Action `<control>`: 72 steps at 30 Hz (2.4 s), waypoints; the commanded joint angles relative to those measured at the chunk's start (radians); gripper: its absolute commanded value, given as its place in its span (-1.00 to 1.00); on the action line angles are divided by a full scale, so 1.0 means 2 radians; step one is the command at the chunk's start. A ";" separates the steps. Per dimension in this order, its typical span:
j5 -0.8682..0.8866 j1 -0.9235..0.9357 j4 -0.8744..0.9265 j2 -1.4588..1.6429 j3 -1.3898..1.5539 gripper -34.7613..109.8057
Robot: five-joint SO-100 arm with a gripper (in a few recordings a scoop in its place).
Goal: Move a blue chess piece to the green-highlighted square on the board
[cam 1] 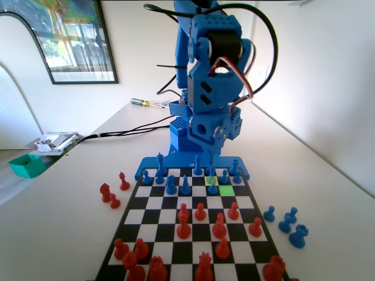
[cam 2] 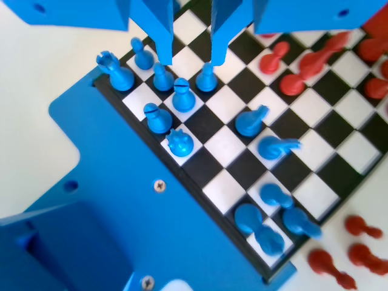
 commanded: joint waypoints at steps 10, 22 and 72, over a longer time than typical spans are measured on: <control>0.006 -0.018 -0.067 -0.015 0.042 -0.34; 0.011 -0.021 -0.098 -0.040 0.051 -0.34; -0.035 0.005 -0.131 -0.043 0.079 -0.51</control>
